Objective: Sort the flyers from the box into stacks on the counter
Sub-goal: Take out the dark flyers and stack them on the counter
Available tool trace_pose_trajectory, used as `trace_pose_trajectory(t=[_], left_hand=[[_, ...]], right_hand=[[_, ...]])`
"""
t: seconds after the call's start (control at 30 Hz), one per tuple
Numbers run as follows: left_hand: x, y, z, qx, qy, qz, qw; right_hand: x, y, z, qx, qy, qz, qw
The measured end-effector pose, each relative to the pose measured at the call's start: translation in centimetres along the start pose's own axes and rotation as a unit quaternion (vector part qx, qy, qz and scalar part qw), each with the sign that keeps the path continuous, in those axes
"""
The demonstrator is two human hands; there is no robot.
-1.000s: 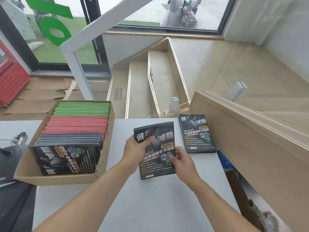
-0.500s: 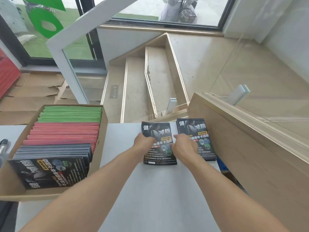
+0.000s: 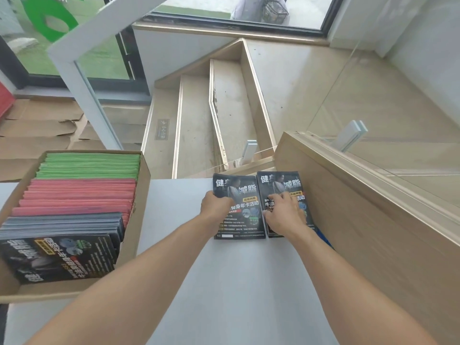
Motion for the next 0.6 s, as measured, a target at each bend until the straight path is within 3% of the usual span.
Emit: trace_pose_trajectory(t=[0.33, 0.47, 0.6], left_hand=[[-1.2, 0.5, -0.3, 0.096, 0.001, 0.028, 0.995], [-2.1, -0.7, -0.2, 0.088, 0.036, 0.056, 0.994], [-4.0, -3.2, 1.1, 0.061, 0.090, 0.028, 0.994]], right_hand=[[0.3, 0.3, -0.2, 0.001, 0.000, 0.008, 1.000], [0.1, 0.1, 0.0, 0.000, -0.001, 0.015, 1.000], [-0.6, 0.0, 0.4, -0.008, 0.011, 0.015, 1.000]])
Point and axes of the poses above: each hand's wrist, its own x-axis towards the middle knuckle, its own y-axis out of the palm, z = x × y, the point moved 1 cm from there along x, towards the middle knuckle, and after that the axes turned 5 degrees about -x, right-handed, at the moved point
